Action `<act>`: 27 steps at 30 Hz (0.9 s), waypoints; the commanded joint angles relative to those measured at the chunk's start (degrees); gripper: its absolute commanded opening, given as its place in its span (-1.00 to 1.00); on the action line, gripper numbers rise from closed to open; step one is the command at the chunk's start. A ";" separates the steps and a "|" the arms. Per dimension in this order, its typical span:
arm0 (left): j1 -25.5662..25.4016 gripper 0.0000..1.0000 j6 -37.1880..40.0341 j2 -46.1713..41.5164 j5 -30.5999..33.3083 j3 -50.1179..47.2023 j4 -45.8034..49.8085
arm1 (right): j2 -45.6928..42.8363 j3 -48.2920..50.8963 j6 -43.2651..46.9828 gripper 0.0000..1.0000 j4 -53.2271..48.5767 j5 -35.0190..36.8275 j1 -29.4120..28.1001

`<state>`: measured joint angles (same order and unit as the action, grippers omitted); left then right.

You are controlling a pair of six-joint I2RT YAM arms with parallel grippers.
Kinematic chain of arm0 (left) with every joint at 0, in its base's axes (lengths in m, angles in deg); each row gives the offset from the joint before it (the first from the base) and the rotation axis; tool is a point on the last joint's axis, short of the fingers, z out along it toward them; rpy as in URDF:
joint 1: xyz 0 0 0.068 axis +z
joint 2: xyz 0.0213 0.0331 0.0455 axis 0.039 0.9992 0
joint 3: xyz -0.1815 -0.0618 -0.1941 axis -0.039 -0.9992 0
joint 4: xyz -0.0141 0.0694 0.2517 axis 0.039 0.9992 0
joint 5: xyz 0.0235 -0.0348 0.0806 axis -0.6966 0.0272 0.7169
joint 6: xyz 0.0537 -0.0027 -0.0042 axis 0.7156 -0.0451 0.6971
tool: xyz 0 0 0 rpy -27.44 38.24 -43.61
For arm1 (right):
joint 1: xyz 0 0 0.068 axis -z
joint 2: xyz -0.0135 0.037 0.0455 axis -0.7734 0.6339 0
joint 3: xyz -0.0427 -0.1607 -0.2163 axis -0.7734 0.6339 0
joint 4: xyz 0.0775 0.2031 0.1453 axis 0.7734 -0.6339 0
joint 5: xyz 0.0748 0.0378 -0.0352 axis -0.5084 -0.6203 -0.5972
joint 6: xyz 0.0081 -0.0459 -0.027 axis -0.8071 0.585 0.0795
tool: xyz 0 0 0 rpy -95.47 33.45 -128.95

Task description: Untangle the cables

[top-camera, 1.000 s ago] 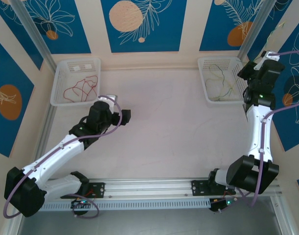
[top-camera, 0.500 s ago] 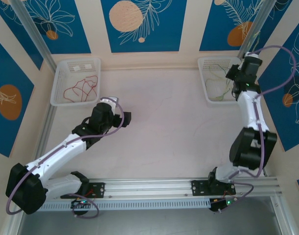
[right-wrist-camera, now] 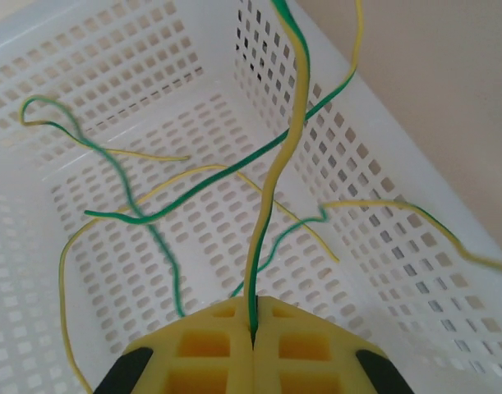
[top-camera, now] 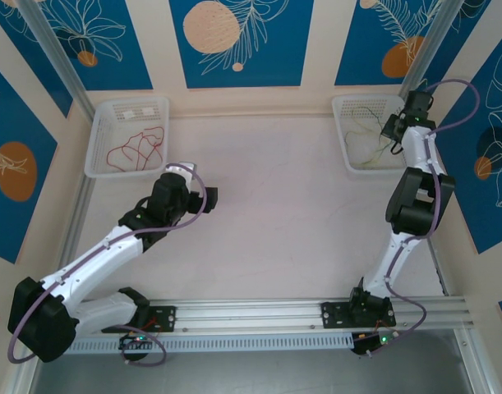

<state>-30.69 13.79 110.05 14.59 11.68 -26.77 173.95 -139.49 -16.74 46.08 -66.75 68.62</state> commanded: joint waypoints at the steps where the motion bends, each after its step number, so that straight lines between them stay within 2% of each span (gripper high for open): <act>1: -0.26 0.96 0.64 -0.08 0.83 0.58 0.59 | 6.10 -5.41 -0.52 -1.00 -7.99 -2.36 -0.39; 7: -0.29 0.96 0.77 0.45 0.61 0.88 1.12 | 12.12 -9.46 -0.55 -1.00 -11.65 -4.99 -0.67; 14: -0.23 0.96 0.88 0.34 1.27 0.69 1.40 | 17.91 -14.43 0.80 -1.00 -15.98 -3.71 -1.85; 20: -0.28 0.96 0.70 1.08 0.91 0.86 1.16 | 19.10 -15.31 0.87 -1.00 -16.39 -3.38 -2.39; 25: -0.18 0.96 0.88 1.17 1.07 1.10 1.36 | 15.97 -15.40 1.36 -1.00 -16.98 -2.45 -3.55; 26: -0.21 0.96 0.90 1.26 1.15 1.12 1.37 | 14.95 -15.47 1.62 -0.93 -16.95 -2.36 -3.77; 27: -0.29 0.97 0.91 1.35 1.04 1.12 1.28 | 14.15 -15.74 1.89 -0.78 -17.03 -2.27 -4.04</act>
<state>-30.69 13.81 110.94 14.81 11.68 -25.96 191.52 -153.74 -16.23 33.10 -69.24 65.67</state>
